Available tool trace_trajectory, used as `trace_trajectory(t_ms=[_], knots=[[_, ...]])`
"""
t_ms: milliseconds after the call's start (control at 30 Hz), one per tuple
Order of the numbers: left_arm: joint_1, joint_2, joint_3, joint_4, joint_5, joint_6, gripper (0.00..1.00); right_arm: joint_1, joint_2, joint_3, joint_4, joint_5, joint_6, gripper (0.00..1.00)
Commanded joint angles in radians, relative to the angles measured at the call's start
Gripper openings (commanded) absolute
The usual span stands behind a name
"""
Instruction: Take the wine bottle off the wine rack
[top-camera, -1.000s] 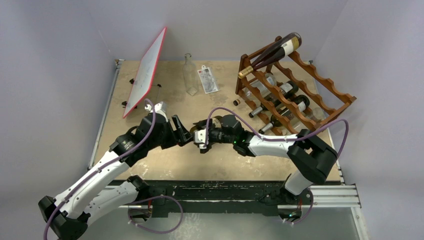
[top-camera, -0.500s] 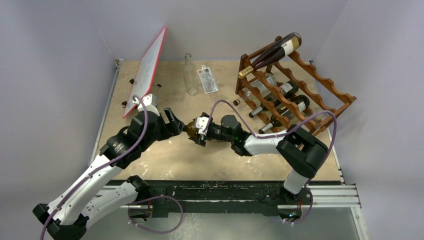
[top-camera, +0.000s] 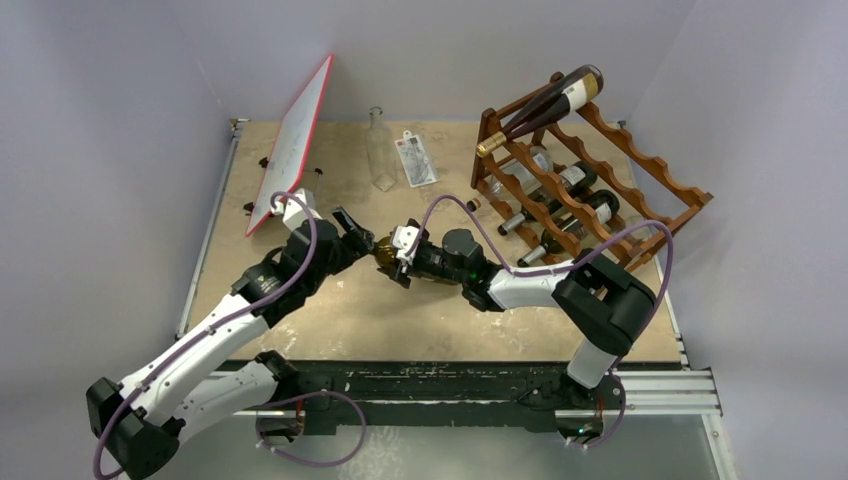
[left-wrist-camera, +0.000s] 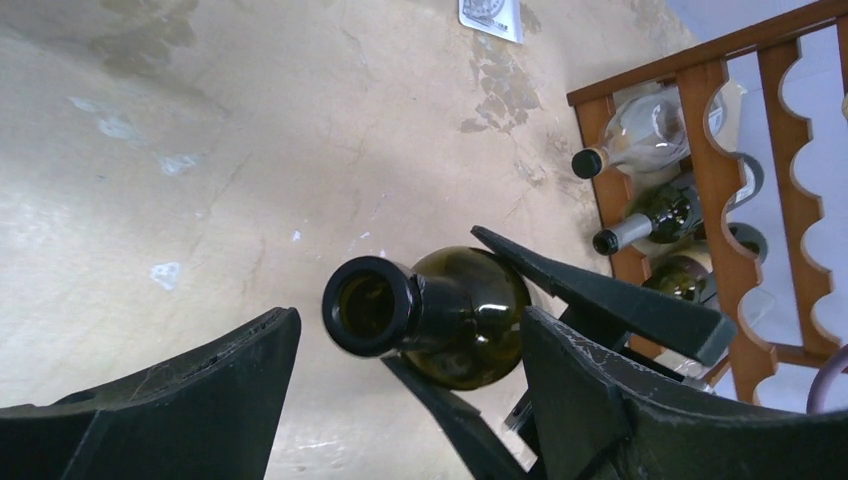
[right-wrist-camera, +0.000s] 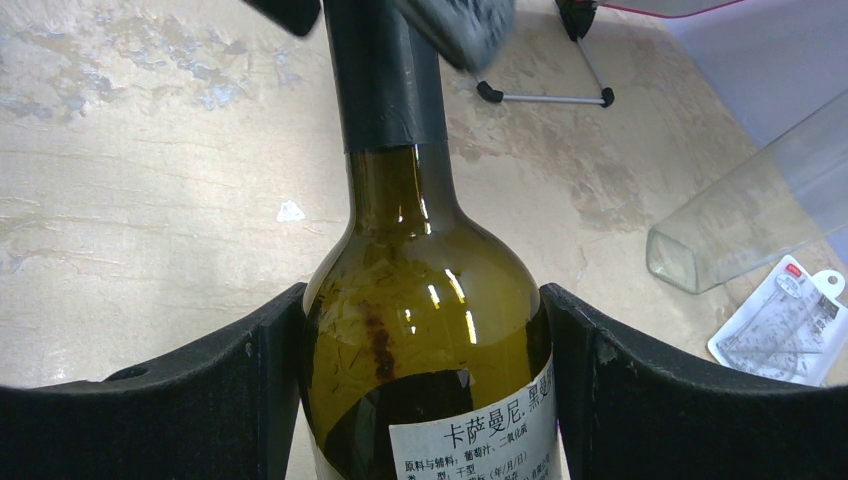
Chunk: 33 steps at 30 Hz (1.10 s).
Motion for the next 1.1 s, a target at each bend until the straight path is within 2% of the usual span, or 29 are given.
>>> trace_trajectory(t_ms=[0, 333, 600, 733, 867, 900, 933, 1000, 1033, 1067], knots=[[0.002, 0.028, -0.031, 0.209, -0.005, -0.092, 0.79, -0.002, -0.025, 0.046, 0.082, 0.021, 0.018, 0.04], [0.003, 0.003, -0.201, 0.461, -0.054, -0.165, 0.57, -0.002, -0.037, 0.04, 0.09, 0.033, 0.021, 0.04], [0.002, 0.02, -0.234, 0.5, -0.124, -0.129, 0.46, -0.002, -0.043, 0.043, 0.092, 0.043, 0.027, 0.04], [0.003, 0.034, -0.227, 0.532, -0.139, -0.098, 0.33, -0.002, -0.043, 0.042, 0.101, 0.046, 0.034, 0.04], [0.004, 0.045, -0.195, 0.537, -0.129, -0.061, 0.1, -0.002, -0.043, 0.039, 0.112, 0.053, 0.053, 0.09], [0.003, 0.049, -0.18, 0.53, -0.129, -0.048, 0.04, -0.002, -0.045, 0.036, 0.116, 0.064, 0.056, 0.16], [0.002, 0.051, -0.162, 0.519, -0.135, -0.032, 0.0, -0.002, -0.048, 0.032, 0.126, 0.08, 0.065, 0.28], [0.003, 0.056, -0.12, 0.482, -0.152, 0.002, 0.0, -0.002, -0.062, 0.019, 0.139, 0.1, 0.079, 0.52], [0.003, 0.06, -0.094, 0.464, -0.16, 0.024, 0.0, -0.002, -0.075, 0.011, 0.14, 0.106, 0.082, 0.68], [0.003, 0.064, -0.067, 0.447, -0.168, 0.047, 0.0, -0.002, -0.089, 0.004, 0.132, 0.11, 0.082, 0.92]])
